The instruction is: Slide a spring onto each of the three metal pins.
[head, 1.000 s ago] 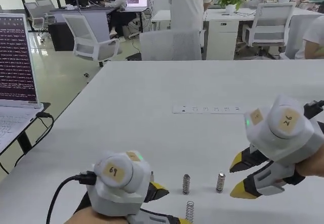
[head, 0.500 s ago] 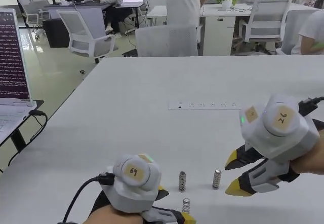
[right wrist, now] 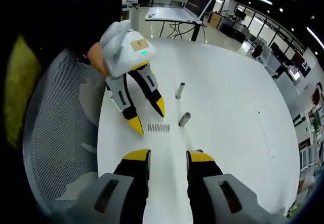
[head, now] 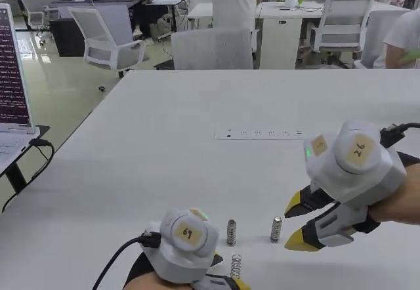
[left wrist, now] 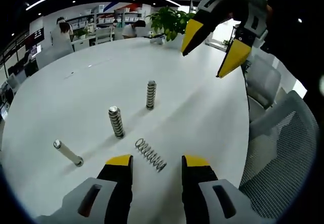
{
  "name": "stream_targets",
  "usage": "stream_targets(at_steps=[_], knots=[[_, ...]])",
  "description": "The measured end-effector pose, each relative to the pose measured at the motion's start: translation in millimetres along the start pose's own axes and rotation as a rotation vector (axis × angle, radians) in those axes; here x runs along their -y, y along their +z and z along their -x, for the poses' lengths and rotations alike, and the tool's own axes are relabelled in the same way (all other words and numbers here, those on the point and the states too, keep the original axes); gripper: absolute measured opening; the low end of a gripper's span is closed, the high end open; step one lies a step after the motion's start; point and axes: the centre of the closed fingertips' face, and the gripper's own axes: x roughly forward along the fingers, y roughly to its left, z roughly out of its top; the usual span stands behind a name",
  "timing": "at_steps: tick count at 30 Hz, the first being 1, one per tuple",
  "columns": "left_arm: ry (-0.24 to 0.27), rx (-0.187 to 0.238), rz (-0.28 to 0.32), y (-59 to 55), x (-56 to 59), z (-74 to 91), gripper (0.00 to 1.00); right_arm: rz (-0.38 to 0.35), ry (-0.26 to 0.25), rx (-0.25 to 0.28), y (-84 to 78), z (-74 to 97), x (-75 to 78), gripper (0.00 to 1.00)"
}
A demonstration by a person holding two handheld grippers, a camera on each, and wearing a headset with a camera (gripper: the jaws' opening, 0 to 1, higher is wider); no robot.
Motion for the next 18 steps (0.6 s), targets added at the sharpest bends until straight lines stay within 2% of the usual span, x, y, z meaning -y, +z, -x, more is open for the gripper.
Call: stream_targets(at_steps=[18], knots=[[0.035,-0.014,-0.030,-5.2,-9.2,-7.6,0.21,-0.005,0.011,0.001,-0.3,-3.0,-1.0,0.25]])
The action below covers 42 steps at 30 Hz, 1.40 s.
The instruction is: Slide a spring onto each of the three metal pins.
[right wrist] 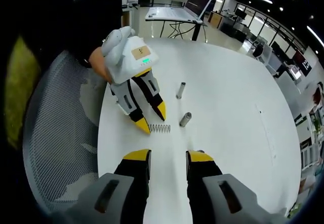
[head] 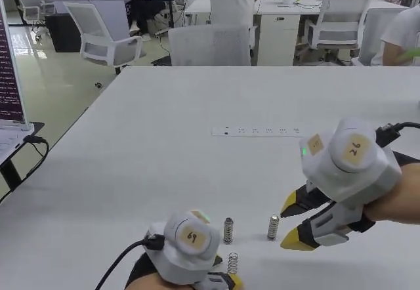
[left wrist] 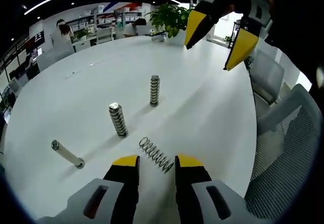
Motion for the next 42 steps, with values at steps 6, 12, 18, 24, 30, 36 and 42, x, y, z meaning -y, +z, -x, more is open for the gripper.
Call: stream_targets(at_steps=[6,12,18,24,30,36,42], knots=[[0.017,-0.009,0.006,-6.4,-7.3,4.0,0.18,-0.001,0.006,-0.001,0.7,-1.6,-1.7,0.25],[0.034,-0.013,0.000,-9.5,-12.7,7.9,0.16,0.005,0.009,-0.005,1.7,-2.6,-1.8,0.25],[0.051,-0.016,-0.013,-11.0,-19.0,9.8,0.15,0.005,0.009,-0.004,3.2,-2.8,-0.5,0.25],[0.057,-0.014,-0.014,-12.2,-21.7,11.1,0.13,0.007,0.013,-0.004,3.6,-3.8,-0.8,0.25],[0.036,-0.015,-0.034,-12.6,-16.3,8.7,0.10,0.010,0.013,-0.005,4.7,-4.0,-0.6,0.24],[0.033,-0.014,-0.040,-12.6,-16.5,7.6,0.06,0.009,0.015,-0.003,5.2,-4.8,-1.1,0.24],[0.036,-0.016,-0.042,-13.4,-17.6,7.7,0.03,0.009,0.016,-0.006,4.1,-5.3,-1.7,0.24]])
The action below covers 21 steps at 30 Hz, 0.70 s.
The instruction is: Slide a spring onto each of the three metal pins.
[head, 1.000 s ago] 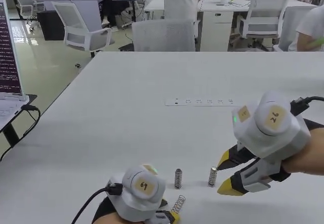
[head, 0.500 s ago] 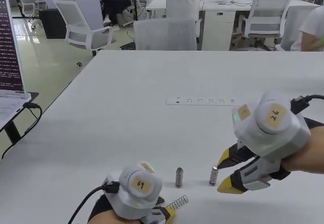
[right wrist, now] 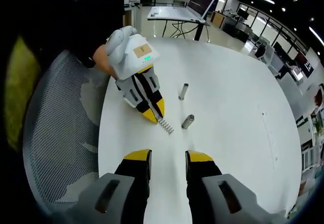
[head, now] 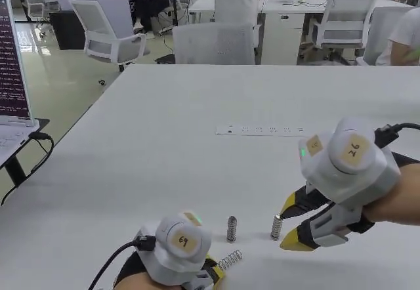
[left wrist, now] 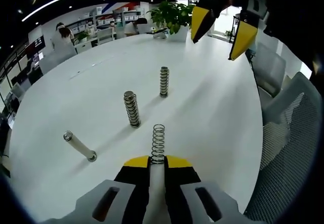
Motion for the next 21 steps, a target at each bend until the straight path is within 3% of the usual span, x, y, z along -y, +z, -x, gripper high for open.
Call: stream_targets(at_steps=[14,21], knots=[[-0.023,-0.010,-0.023,0.0,-2.5,10.0,0.02,0.003,-0.003,0.011,3.9,1.2,-0.7,0.24],[-0.071,-0.013,-0.061,2.8,3.0,28.4,0.02,0.008,-0.001,0.015,6.7,0.8,-1.7,0.24]])
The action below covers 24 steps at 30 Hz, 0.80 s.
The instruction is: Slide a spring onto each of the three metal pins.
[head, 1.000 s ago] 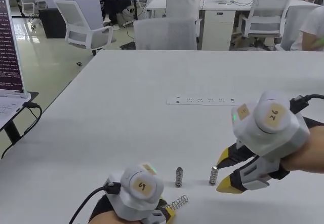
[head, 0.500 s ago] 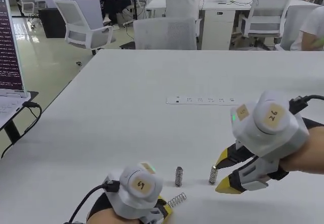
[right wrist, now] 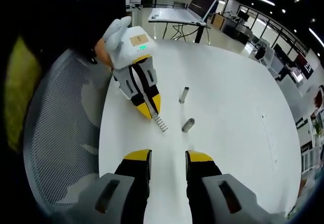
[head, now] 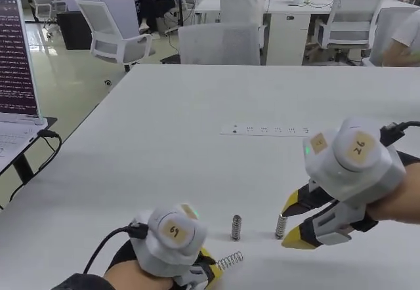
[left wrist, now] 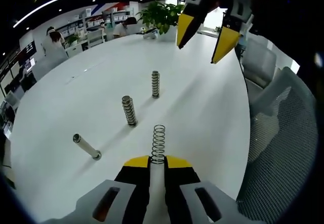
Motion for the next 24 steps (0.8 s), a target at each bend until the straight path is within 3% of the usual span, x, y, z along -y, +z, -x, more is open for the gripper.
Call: stream_targets(at_steps=[7,18,24], knots=[[-0.037,0.021,-0.010,2.8,1.0,24.3,0.02,0.017,0.004,0.005,8.4,-0.5,-2.1,0.24],[-0.044,0.089,-0.023,10.0,-6.8,66.0,0.02,0.036,0.009,0.016,21.6,1.3,-4.7,0.24],[-0.056,0.135,-0.051,16.2,0.8,86.0,0.02,0.045,0.041,0.061,39.1,2.8,-13.0,0.24]])
